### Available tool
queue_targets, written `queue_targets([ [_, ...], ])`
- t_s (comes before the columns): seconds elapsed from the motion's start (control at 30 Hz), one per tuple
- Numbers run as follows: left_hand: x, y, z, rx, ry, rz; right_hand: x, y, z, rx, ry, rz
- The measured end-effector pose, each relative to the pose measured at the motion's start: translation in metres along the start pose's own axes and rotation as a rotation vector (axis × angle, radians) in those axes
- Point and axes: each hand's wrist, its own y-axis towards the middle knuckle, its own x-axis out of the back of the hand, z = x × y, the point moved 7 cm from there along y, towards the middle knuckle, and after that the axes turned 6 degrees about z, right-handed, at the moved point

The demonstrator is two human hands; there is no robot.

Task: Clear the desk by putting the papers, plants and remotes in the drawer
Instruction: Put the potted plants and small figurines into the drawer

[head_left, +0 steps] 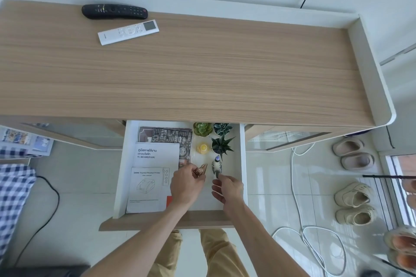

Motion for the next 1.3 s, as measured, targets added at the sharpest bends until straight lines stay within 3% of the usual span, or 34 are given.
queue_targets([
  [0.17, -0.021, 0.013, 0.004, 0.097, -0.015, 0.023, 0.001, 0.005, 0.0, 0.013, 0.05, -0.016],
  [0.83, -0.029, 0.029, 0.001, 0.071, 0.054, 0.051, 0.005, 0.001, 0.009, 0.051, 0.0, -0.044],
  [1.07, -0.01, 0.008, 0.012, 0.11, 0.123, 0.117, 0.011, -0.033, 0.006, 0.044, -0.199, -0.047],
  [1.3, 0.028, -0.014, 0.018, 0.039, 0.229, 0.161, -0.012, -0.069, 0.009, 0.128, -0.626, -0.013],
])
